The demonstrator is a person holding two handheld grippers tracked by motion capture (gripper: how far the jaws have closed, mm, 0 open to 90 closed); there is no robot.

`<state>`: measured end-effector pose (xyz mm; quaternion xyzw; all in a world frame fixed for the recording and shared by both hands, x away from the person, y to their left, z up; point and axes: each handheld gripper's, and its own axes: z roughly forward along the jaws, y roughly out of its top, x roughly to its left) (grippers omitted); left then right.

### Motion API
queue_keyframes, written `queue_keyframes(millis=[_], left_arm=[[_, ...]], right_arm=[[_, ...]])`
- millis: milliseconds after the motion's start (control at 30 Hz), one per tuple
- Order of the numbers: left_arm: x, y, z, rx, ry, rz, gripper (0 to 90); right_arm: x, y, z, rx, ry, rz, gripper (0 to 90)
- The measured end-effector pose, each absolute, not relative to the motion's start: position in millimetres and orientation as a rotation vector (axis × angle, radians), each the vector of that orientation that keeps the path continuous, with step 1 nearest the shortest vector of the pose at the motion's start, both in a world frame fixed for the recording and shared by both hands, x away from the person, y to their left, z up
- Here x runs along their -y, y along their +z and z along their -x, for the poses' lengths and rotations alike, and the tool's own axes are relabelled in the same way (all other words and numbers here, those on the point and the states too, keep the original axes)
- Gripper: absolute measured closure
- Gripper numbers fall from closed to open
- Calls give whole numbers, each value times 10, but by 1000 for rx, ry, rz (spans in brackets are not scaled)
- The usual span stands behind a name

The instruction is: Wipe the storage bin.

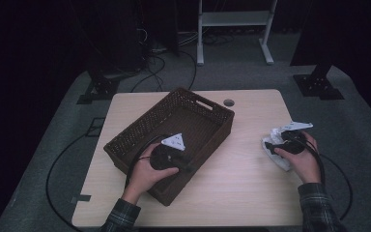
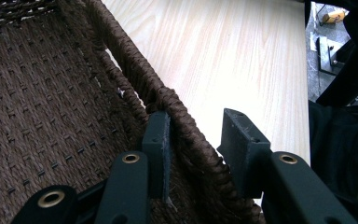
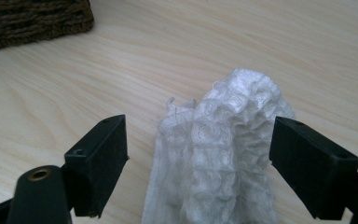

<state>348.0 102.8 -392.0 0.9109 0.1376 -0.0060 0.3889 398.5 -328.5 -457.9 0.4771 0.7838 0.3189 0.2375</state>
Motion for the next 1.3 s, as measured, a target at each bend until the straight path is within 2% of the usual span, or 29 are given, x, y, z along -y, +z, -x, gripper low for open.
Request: queue_keyframes(millis=[500,833,967,1300], left_arm=[[-1028,-3920,-3481,-350,-16,-2317,626],[-1026,-3921,-3481,-349,-15,-2317,626],[-1026,-3921,-3480,-349,-15,-2318,626],[-1025,-3922,-3488,-354,-28,-2318,630]], right_arm=[[3217,-4753,-4197,-2232,765,-1346,196],[3254,-4848,-4252,-2250,718,-1374,238],[3280,-4838,-4249,-2251,727,-1381,335],[3277,-4806,-4219,-2220,693,-1402,685]])
